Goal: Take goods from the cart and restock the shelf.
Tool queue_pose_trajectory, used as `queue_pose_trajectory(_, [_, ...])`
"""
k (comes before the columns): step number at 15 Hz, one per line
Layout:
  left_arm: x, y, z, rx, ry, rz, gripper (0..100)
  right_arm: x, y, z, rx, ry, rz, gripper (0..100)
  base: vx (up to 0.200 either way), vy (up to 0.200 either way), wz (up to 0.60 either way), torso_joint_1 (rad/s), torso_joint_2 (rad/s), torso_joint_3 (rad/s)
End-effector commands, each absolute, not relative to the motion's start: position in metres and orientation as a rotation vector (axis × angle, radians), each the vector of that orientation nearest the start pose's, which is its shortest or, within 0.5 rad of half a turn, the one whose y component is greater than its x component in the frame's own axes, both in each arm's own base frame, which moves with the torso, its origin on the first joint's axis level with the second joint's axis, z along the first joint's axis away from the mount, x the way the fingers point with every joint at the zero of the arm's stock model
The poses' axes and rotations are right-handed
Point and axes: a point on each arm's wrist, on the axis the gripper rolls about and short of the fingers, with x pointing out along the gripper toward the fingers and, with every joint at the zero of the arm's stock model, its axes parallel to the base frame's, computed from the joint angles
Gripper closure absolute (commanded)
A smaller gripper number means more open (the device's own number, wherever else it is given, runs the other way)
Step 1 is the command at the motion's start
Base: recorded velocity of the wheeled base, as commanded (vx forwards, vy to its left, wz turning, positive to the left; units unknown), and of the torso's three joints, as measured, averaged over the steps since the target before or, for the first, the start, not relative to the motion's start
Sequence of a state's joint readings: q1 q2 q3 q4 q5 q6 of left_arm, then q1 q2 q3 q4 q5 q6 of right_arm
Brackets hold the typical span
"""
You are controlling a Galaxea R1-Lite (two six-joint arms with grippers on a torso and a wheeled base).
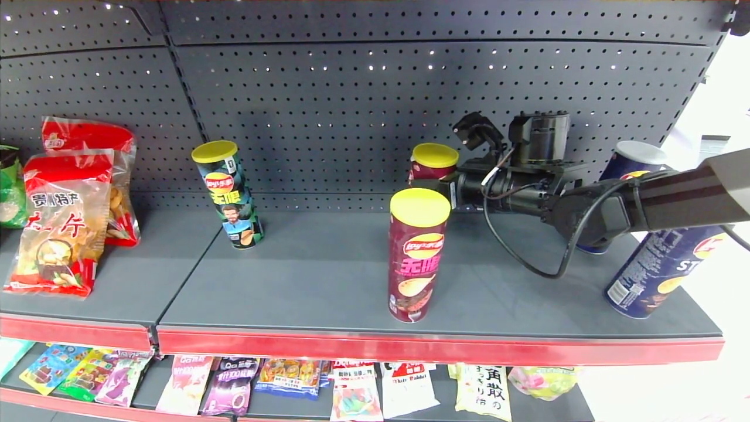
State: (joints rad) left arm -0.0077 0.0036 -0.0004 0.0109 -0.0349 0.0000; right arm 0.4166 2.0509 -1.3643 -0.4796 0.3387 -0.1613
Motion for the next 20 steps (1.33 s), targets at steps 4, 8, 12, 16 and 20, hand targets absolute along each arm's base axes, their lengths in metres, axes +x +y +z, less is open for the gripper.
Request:
queue_pose_trajectory(4, [-0.023, -0.001, 0.075, 0.000, 0.014, -0.043, 0, 0.382, 0.178, 0.188, -0.162, 0.165, 0.771, 100, 0.000, 0.000, 0.00, 0.000, 0.00, 0.000])
queue_pose_trajectory(8, [-0.022, -0.001, 0.074, 0.000, 0.015, -0.043, 0, 0.380, 0.176, 0.195, -0.158, 0.149, 0.762, 0, 0.000, 0.000, 0.00, 0.000, 0.00, 0.000])
queue_pose_trajectory(12, [-0.022, -0.001, 0.074, 0.000, 0.015, -0.043, 0, 0.364, 0.169, 0.208, -0.154, 0.135, 0.758, 0, 0.000, 0.000, 0.00, 0.000, 0.00, 0.000])
queue_pose_trajectory(16, [-0.022, -0.001, 0.074, 0.000, 0.015, -0.043, 0, 0.334, 0.147, 0.224, -0.141, 0.131, 0.732, 0, 0.000, 0.000, 0.00, 0.000, 0.00, 0.000])
queue_pose_trajectory(20, [-0.023, -0.001, 0.075, 0.000, 0.014, -0.043, 0, 0.303, 0.114, 0.226, -0.133, 0.157, 0.681, 0, 0.000, 0.000, 0.00, 0.000, 0.00, 0.000])
